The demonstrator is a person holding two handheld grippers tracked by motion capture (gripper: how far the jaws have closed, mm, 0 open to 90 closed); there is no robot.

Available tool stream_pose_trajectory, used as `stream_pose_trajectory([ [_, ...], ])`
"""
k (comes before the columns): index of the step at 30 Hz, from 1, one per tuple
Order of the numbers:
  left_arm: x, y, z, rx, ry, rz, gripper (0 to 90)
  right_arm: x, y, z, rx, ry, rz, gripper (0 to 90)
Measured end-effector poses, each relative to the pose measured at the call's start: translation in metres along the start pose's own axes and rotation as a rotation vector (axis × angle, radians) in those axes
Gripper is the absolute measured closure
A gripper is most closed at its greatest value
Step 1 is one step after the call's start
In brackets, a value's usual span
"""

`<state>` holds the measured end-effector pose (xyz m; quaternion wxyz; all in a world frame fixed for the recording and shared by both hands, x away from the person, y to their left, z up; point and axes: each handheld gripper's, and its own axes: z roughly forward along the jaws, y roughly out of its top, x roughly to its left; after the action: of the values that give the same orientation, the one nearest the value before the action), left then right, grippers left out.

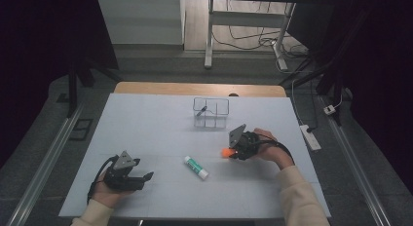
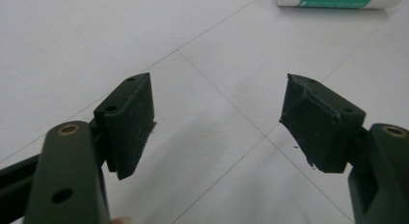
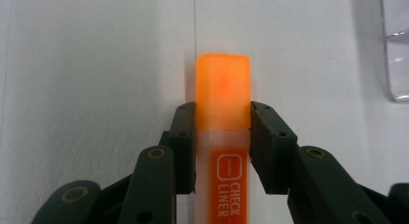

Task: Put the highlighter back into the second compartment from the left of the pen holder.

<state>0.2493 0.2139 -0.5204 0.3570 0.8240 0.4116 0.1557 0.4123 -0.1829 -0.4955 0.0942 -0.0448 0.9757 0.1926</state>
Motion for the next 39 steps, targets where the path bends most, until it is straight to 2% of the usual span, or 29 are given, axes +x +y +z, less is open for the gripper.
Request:
stream_pose_trajectory([
  [2, 0.0, 0.0, 0.0, -0.001, 0.0, -0.001, 27.1, -0.001, 0.0, -0.004, -0.016, -0.021, 0.007, 64.1],
  [8, 0.0, 0.0, 0.0, -0.001, 0.0, 0.001, 27.1, -0.003, 0.0, -0.016, -0.094, -0.029, 0.07, 64.1],
  [12, 0.0, 0.0, 0.0, 0.0, 0.0, 0.003, 27.1, -0.005, 0.0, -0.023, -0.144, -0.061, 0.102, 64.1],
  [17, 0.0, 0.0, 0.0, 0.0, -0.001, 0.001, 27.2, -0.008, -0.002, -0.029, -0.187, -0.069, 0.138, 64.1],
  [28, 0.0, 0.0, 0.0, 0.001, 0.0, 0.002, 27.2, -0.014, -0.008, -0.042, -0.36, -0.075, 0.257, 64.1],
  [39, 0.0, 0.0, 0.0, -0.002, 0.002, 0.001, 27.2, -0.017, -0.013, -0.049, -0.443, -0.096, 0.328, 64.1],
])
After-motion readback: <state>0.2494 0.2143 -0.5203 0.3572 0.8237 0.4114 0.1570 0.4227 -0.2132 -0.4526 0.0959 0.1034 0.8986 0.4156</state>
